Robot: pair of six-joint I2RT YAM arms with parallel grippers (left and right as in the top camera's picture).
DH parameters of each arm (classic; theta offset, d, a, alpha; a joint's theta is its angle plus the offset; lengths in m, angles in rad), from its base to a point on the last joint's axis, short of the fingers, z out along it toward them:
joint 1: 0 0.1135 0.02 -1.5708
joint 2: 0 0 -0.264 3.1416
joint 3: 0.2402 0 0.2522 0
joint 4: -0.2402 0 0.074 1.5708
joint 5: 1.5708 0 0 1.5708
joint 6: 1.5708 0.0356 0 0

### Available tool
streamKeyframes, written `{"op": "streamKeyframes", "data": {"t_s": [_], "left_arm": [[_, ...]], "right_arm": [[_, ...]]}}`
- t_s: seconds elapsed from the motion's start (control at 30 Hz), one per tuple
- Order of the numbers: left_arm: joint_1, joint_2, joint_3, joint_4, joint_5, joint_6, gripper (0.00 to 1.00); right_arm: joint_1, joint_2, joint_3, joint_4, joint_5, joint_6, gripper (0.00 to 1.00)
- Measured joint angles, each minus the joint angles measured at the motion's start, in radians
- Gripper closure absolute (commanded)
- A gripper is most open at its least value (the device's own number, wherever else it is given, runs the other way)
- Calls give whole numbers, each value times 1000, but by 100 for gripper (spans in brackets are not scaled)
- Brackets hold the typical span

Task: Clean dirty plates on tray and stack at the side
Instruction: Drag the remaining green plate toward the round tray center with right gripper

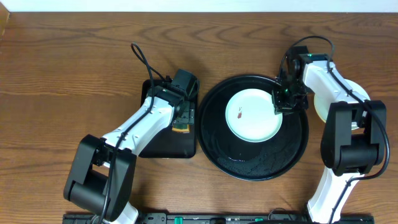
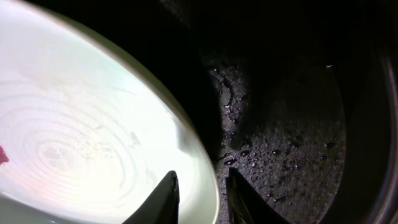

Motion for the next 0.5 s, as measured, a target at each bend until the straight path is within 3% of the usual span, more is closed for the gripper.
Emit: {"op": "streamKeyframes", "data": {"t_s": [0.23,0.37,0.5], "left_arm": [[0,0,-2,76,-2,5,8],[0,-2,-2,61,17,0,25],[0,-2,-3,64,89,0,27]], "right_arm": [[-5,-57,-1,-53,27,0,73],[-6,-172,0,-69,35,0,70],[-6,-243,0,-97,34,2,59]]}}
